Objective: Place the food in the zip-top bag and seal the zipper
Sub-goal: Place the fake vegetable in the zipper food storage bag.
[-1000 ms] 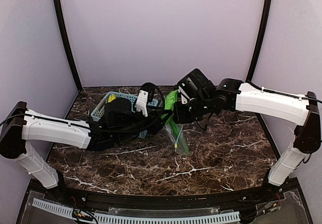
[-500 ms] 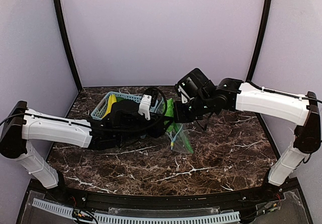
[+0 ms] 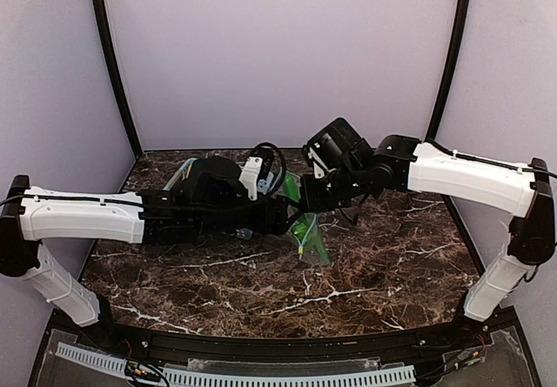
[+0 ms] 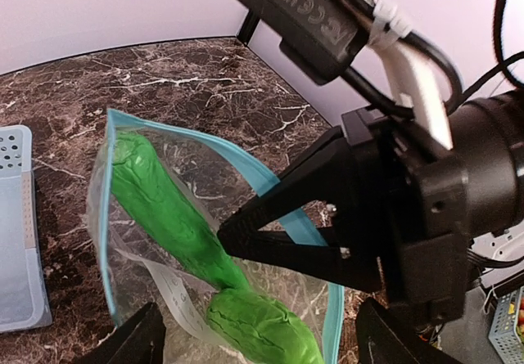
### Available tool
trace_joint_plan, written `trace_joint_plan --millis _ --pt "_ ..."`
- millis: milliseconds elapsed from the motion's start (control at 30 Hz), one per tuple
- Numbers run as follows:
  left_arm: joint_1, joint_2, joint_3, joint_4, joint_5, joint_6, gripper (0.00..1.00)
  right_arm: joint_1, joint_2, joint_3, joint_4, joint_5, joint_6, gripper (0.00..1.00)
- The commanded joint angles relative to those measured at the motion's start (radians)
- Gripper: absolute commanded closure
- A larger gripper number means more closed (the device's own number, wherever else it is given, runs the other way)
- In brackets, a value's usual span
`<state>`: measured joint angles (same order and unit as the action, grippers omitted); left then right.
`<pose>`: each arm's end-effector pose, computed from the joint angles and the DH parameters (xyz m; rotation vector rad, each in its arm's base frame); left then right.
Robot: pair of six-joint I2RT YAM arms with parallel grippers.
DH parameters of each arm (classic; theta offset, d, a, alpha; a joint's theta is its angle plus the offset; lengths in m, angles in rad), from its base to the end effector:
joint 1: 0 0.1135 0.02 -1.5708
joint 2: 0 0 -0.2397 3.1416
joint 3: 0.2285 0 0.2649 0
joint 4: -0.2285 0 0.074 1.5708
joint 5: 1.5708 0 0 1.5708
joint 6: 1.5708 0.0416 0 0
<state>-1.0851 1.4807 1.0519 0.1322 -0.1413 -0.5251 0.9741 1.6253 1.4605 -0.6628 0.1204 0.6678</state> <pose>0.1771 -0.3229 0.2659 0.4477 1.9322 -0.9595 0.2151 0.3078 0.2848 -0.3212 2.4635 0.6063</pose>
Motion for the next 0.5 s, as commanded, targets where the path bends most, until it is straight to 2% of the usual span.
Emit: trace_joint_plan --millis 0,267,467 --pt "-0.004 -0.124 0.043 -0.167 0.016 -0.054 0.18 -0.004 -0.001 0.02 0.023 0.008 0.004 1.0" --pt "0.039 -0.185 0.006 -0.299 0.055 -0.146 0.14 -0.005 0.011 0.031 0.022 0.002 0.001 1.0" --pt "0.075 -0.17 -0.078 -0.199 0.127 -0.23 0.13 -0.005 0.016 0.028 0.023 -0.005 0.003 1.0"
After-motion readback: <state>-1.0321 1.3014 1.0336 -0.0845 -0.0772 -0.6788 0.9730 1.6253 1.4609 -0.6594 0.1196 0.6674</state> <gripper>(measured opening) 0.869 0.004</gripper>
